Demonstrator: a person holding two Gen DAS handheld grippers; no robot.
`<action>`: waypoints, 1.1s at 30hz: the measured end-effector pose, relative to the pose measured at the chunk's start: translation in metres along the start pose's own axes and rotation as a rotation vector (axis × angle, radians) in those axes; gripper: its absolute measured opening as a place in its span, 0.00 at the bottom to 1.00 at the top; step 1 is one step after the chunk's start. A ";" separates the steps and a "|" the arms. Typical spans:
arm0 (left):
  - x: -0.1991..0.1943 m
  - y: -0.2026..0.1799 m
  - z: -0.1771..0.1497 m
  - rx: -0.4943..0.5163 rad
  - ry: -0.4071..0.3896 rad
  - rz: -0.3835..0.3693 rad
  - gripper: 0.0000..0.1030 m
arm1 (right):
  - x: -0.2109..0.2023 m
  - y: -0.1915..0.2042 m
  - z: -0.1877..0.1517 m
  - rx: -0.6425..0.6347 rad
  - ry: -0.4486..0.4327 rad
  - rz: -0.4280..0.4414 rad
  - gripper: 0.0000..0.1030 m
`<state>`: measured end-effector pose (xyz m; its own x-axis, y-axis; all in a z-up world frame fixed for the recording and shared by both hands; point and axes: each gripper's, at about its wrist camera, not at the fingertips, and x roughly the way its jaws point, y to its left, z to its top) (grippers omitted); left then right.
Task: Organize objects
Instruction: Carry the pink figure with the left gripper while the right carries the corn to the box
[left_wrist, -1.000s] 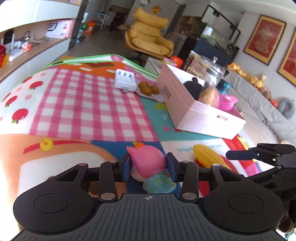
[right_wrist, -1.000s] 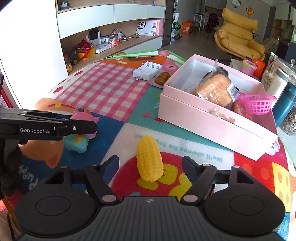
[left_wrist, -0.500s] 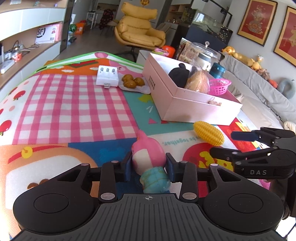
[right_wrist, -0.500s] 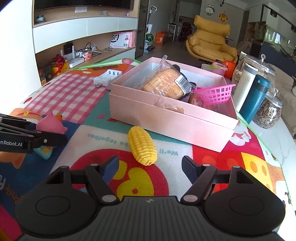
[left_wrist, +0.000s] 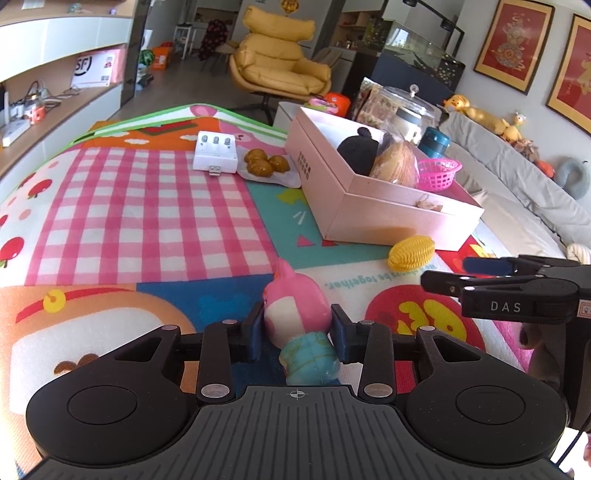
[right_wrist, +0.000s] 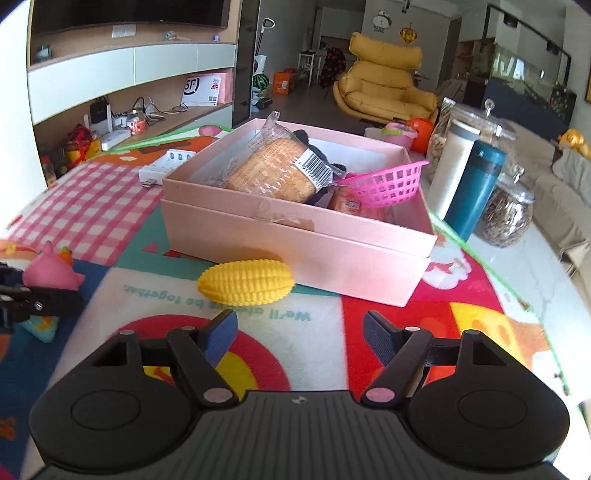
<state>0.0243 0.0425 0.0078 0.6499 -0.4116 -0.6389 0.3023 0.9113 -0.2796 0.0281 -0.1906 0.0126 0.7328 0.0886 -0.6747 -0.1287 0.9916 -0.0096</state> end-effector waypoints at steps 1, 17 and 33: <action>-0.001 0.000 -0.001 0.001 -0.002 -0.001 0.39 | 0.003 0.001 0.001 0.024 0.006 0.019 0.74; -0.006 -0.004 -0.005 0.022 -0.013 0.019 0.38 | 0.005 0.027 0.016 -0.073 -0.026 0.065 0.64; 0.030 -0.071 0.154 0.064 -0.183 -0.045 0.38 | -0.068 -0.023 0.006 -0.033 -0.208 0.082 0.64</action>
<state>0.1302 -0.0363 0.1188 0.7492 -0.4521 -0.4841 0.3734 0.8919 -0.2550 -0.0151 -0.2193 0.0629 0.8406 0.1895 -0.5075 -0.2130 0.9770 0.0121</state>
